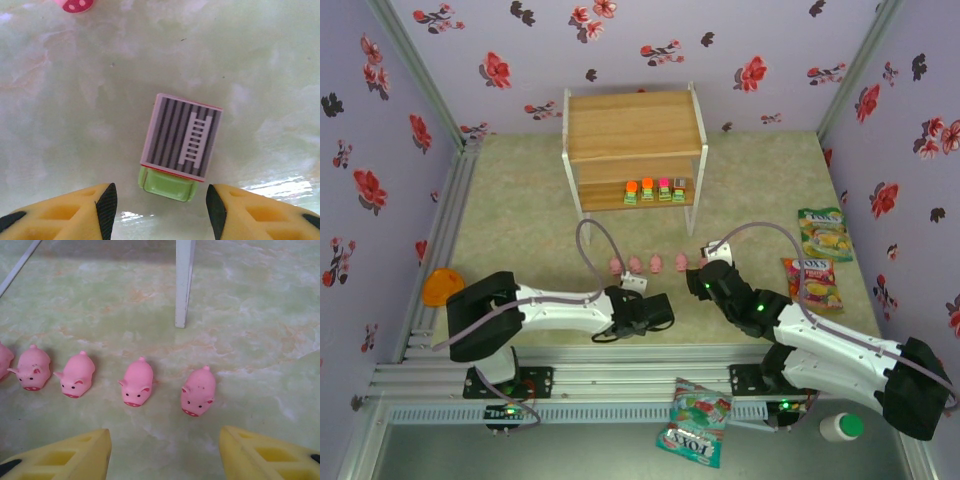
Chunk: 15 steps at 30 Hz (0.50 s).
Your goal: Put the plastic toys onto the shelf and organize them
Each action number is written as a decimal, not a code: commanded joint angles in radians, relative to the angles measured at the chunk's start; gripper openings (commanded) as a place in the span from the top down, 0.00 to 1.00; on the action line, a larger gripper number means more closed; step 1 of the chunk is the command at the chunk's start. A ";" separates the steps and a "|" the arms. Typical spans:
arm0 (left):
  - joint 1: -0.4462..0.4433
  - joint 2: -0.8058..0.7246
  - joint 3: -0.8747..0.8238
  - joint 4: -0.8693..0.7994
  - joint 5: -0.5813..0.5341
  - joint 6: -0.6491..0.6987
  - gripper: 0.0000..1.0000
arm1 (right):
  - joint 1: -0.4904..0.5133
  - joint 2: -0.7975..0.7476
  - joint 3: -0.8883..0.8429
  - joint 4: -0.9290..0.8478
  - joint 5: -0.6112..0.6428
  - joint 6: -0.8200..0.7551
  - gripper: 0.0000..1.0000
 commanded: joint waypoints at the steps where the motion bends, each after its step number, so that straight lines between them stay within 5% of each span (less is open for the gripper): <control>1: -0.005 -0.031 -0.037 0.044 -0.034 0.045 0.45 | -0.007 0.004 -0.005 0.014 0.016 0.004 0.40; 15: 0.010 -0.091 -0.151 0.243 -0.040 0.231 0.45 | -0.007 0.002 -0.006 0.014 0.016 0.004 0.41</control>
